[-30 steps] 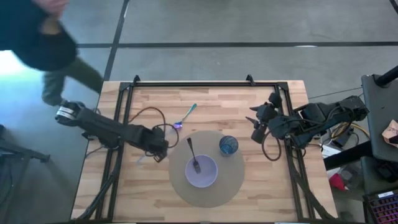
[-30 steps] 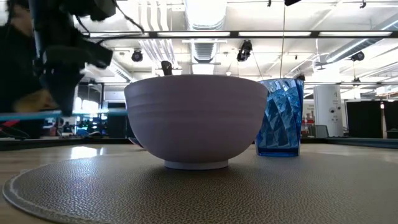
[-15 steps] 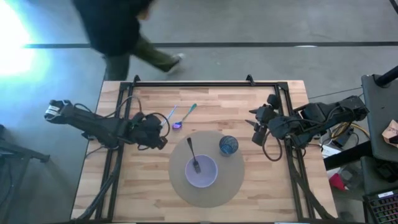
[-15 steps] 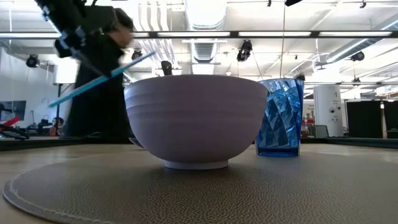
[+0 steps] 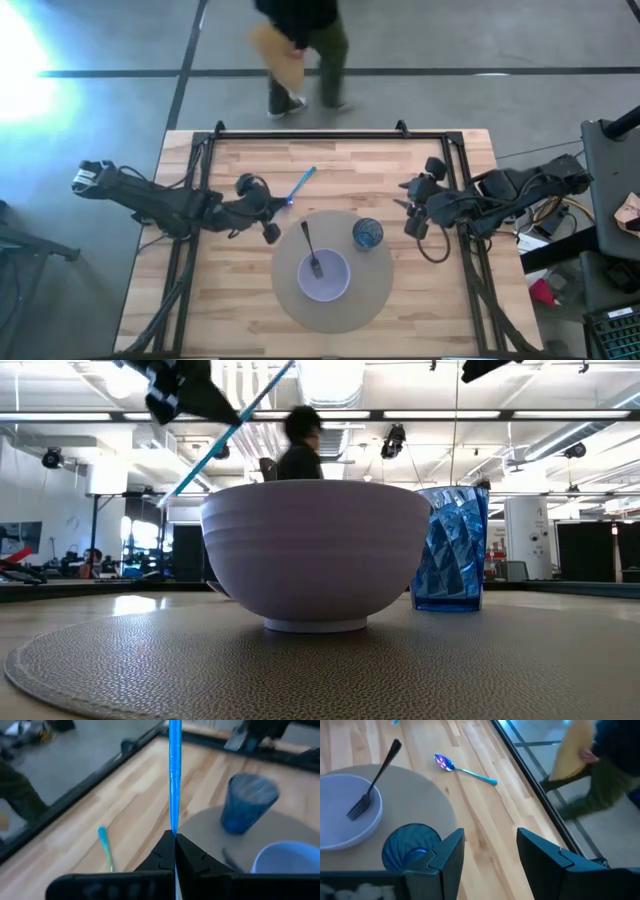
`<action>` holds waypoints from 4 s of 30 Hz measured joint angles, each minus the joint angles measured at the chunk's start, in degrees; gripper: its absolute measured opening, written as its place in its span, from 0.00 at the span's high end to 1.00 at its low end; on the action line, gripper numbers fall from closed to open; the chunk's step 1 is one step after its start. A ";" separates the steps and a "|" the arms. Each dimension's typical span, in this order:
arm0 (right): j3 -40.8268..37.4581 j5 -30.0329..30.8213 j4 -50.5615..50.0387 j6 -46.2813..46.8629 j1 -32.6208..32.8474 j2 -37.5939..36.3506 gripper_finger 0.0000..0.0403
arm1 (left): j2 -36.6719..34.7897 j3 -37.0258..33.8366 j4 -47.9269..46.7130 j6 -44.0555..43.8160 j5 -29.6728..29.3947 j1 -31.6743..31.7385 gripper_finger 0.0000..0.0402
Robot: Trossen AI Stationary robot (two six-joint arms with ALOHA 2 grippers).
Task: Pick & Place Utensil
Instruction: Put the straw into the cup
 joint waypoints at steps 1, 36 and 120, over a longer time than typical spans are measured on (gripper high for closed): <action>-0.49 0.00 0.06 0.00 0.02 0.00 0.56 | 0.00 0.38 1.43 1.46 0.08 0.00 1.00; -12.61 -8.98 45.91 -28.07 0.00 -0.02 0.56 | 10.31 3.46 37.32 20.54 15.72 0.00 1.00; -14.34 -14.65 75.99 -33.27 -3.02 6.60 0.98 | 19.12 3.40 46.09 27.12 18.32 1.62 0.84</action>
